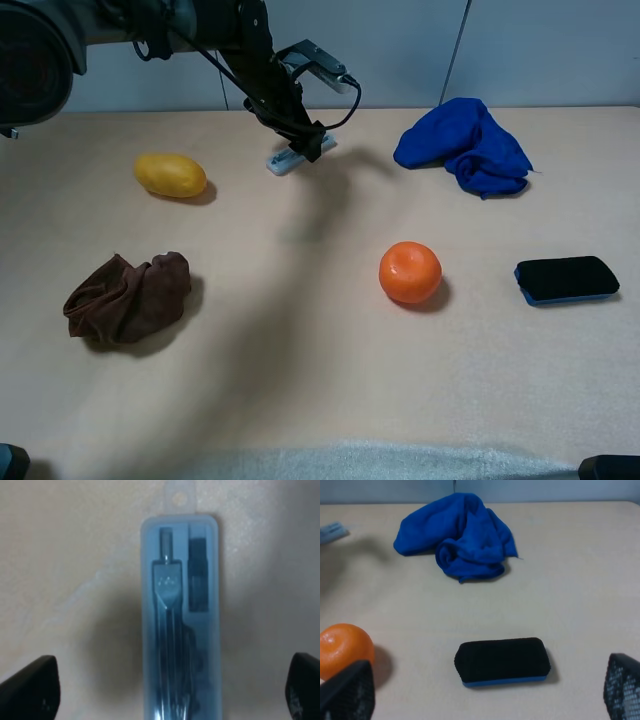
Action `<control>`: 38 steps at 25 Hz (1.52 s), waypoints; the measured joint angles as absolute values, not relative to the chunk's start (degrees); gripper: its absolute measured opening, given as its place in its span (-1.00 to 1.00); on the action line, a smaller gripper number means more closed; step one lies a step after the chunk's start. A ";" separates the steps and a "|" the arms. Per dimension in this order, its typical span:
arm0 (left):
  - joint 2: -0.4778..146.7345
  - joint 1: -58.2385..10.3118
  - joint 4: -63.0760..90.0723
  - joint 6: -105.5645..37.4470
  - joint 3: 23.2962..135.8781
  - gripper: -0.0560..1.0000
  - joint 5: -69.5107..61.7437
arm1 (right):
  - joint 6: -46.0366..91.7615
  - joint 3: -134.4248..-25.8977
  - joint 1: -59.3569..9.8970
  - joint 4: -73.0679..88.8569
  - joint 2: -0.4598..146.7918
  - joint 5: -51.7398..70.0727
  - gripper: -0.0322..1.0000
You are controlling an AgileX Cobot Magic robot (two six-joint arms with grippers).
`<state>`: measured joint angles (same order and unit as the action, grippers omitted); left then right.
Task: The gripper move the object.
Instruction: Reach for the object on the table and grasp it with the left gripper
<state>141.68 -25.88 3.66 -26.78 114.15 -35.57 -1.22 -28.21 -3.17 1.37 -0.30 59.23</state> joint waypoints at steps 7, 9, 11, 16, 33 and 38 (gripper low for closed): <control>143.59 -25.87 4.11 -26.78 114.15 0.80 -33.60 | -1.22 -28.21 -3.17 1.37 -0.30 59.23 0.41; 143.90 -25.87 4.46 -26.78 114.15 0.78 -33.22 | -1.22 -28.21 -3.17 1.37 -0.30 59.23 0.41; 144.19 -25.87 4.56 -26.78 114.15 0.77 -32.54 | -1.22 -28.21 -3.17 1.37 -0.30 59.23 0.41; 144.51 -25.87 5.70 -26.65 114.15 0.73 -32.18 | -1.22 -28.21 -3.17 1.37 -0.30 59.23 0.41; 144.62 -25.87 6.63 -26.54 114.15 0.30 -32.13 | -1.22 -28.21 -3.17 1.37 -0.30 59.23 0.41; 144.62 -25.87 6.63 -26.54 114.15 0.05 -32.13 | -1.22 -28.21 -3.17 1.37 -0.30 59.23 0.41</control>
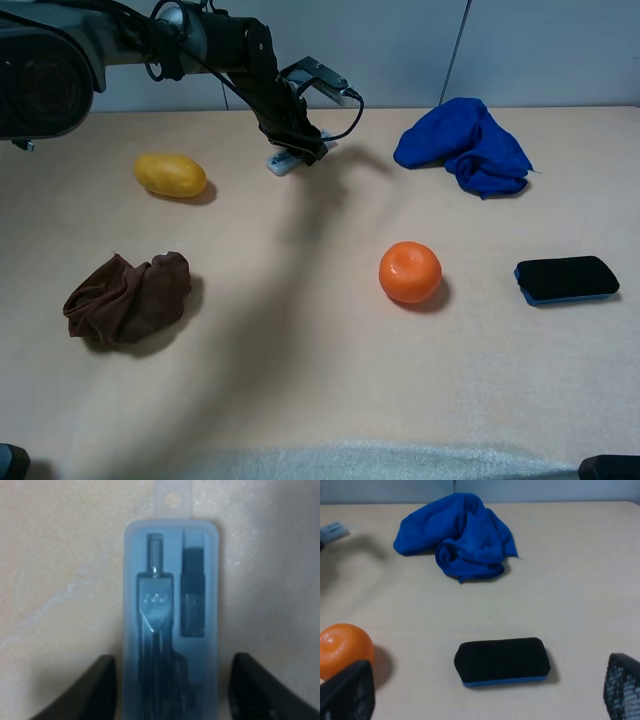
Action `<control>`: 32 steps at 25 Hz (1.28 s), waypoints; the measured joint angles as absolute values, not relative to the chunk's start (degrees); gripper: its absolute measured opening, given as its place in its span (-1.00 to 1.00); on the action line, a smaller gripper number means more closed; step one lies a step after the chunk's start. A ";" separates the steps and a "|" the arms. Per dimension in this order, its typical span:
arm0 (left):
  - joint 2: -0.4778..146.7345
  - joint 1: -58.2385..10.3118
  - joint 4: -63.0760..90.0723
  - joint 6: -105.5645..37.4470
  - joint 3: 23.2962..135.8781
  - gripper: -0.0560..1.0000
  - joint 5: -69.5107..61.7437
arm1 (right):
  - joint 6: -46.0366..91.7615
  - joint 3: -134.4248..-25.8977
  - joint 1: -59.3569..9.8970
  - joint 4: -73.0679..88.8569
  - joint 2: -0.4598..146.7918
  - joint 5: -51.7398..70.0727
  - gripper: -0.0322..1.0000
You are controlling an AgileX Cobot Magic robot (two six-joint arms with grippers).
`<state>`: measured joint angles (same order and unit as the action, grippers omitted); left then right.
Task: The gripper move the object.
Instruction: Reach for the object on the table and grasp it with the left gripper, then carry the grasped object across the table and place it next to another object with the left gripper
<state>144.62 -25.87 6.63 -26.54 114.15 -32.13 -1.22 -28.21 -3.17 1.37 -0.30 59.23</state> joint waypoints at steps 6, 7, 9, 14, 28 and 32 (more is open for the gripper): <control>144.62 -25.87 6.63 -26.54 114.15 -0.10 -32.03 | -1.22 -28.21 -3.17 1.37 -0.30 59.23 0.41; 144.62 -25.87 6.63 -26.54 114.15 -0.10 -32.03 | -1.22 -28.21 -3.17 1.37 -0.30 59.23 0.41; 144.62 -25.87 6.63 -26.54 114.15 -0.10 -31.97 | -1.22 -28.21 -3.17 1.37 -0.30 59.23 0.41; 144.62 -25.87 6.58 -26.54 114.15 -0.10 -31.50 | -1.22 -28.21 -3.17 1.37 -0.30 59.23 0.41; 142.24 -25.87 6.40 -26.48 114.15 -0.10 -31.62 | -1.22 -28.21 -3.17 1.37 -0.30 59.23 0.41; 140.89 -25.87 6.40 -24.11 114.15 -0.10 -34.06 | -1.22 -28.21 -3.17 1.37 -0.30 59.23 0.41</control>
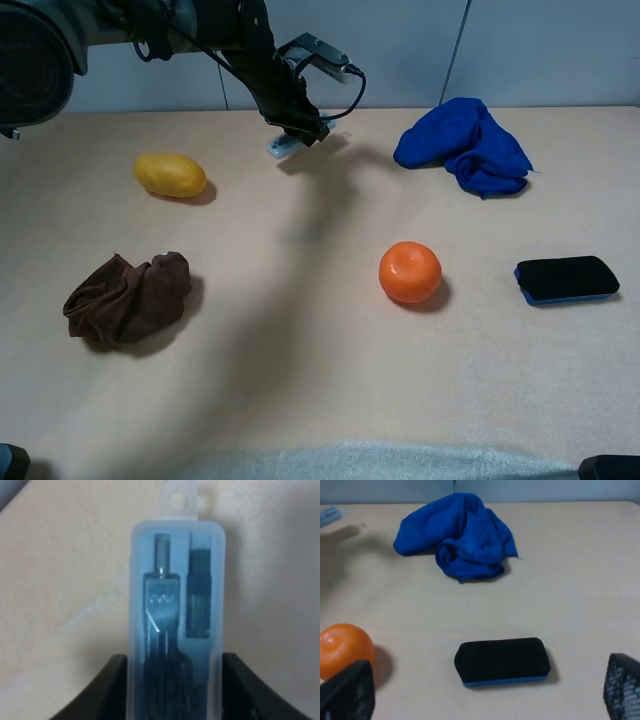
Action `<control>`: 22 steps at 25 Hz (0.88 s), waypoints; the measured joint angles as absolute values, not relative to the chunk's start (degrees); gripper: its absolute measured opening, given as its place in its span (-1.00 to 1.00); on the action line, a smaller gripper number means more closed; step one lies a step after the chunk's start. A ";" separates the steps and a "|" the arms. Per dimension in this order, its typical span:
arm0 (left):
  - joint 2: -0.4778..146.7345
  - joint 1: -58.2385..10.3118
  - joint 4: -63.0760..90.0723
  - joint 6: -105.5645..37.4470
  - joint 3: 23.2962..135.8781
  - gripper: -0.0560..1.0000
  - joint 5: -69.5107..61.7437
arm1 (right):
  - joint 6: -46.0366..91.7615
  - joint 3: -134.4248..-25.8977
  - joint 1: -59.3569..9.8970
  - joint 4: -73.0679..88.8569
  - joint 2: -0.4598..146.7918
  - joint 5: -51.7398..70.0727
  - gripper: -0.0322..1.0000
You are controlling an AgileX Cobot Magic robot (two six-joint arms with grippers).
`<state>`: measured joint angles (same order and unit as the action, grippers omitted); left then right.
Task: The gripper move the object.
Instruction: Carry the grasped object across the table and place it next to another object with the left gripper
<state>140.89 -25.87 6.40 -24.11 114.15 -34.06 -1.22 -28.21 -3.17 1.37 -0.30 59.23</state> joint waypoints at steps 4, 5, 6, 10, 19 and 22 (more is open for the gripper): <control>139.14 -25.87 6.40 -22.25 114.15 -0.10 -37.54 | -1.22 -28.21 -3.17 1.37 -0.30 59.23 0.41; 138.56 -25.87 6.40 -21.79 114.15 -0.10 -38.48 | -1.22 -28.21 -3.17 1.37 -0.30 59.23 0.41; 138.20 -25.87 6.40 -21.37 114.15 -0.10 -39.46 | -1.22 -28.21 -3.17 1.37 -0.30 59.23 0.41; 136.75 -25.87 6.19 -19.66 114.15 -0.10 -43.02 | -1.22 -28.21 -3.17 1.37 -0.30 59.23 0.41; 132.92 -26.27 6.15 -18.25 114.15 -0.10 -51.00 | -1.22 -28.21 -3.17 1.37 -0.30 59.23 0.41; 132.26 -26.94 6.08 -16.86 114.15 -0.10 -53.15 | -1.22 -28.21 -3.17 1.37 -0.30 59.23 0.41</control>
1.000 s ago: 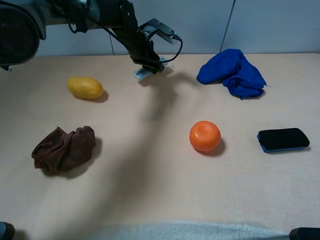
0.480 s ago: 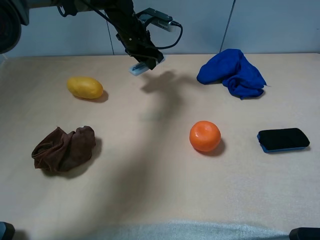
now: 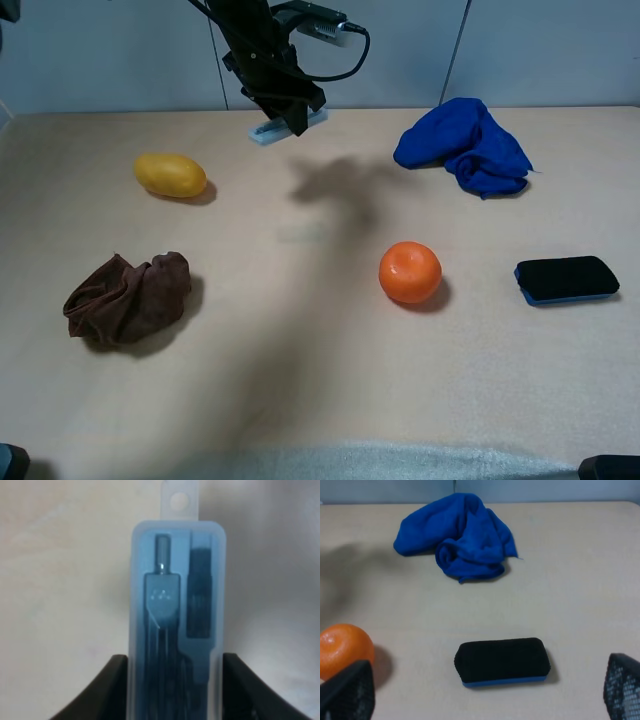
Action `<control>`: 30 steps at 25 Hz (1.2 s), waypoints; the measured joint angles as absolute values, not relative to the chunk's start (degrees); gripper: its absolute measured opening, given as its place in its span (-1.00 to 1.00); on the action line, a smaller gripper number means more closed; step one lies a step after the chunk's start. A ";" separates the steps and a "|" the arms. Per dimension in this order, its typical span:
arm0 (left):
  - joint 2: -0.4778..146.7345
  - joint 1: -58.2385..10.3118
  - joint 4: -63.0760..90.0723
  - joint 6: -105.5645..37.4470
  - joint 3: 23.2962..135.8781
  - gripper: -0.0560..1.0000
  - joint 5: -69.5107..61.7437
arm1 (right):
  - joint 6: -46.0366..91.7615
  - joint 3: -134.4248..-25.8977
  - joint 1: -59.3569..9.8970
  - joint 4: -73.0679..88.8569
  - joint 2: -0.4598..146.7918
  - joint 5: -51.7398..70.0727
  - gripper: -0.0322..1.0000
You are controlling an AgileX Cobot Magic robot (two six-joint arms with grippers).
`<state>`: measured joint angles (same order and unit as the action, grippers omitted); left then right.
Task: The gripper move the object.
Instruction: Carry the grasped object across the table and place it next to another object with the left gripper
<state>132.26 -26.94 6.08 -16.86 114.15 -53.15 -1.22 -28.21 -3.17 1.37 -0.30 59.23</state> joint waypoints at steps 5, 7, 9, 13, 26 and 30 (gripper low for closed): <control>131.58 -28.30 5.80 -15.88 114.15 -0.10 -56.21 | -1.22 -28.21 -3.17 1.37 -0.30 59.23 0.41; 131.12 -29.19 4.79 -14.88 114.15 -0.10 -56.99 | -1.22 -28.21 -3.17 1.37 -0.30 59.23 0.41; 130.49 -30.15 3.41 -13.58 114.15 -0.10 -57.90 | -1.22 -28.21 -3.17 1.37 -0.30 59.23 0.41; 129.31 -32.10 1.86 -11.82 114.15 -0.10 -59.18 | -1.22 -28.21 -3.17 1.37 -0.30 59.23 0.41; 129.05 -38.35 1.79 -8.44 114.15 -0.10 -60.85 | -1.22 -28.21 -3.17 1.37 -0.30 59.23 0.41; 129.05 -39.95 1.79 -8.12 114.15 -0.10 -60.78 | -1.22 -28.21 -3.17 1.37 -0.30 59.23 0.41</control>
<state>129.05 -39.95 1.79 -8.12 114.15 -60.78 -1.22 -28.21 -3.17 1.37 -0.30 59.23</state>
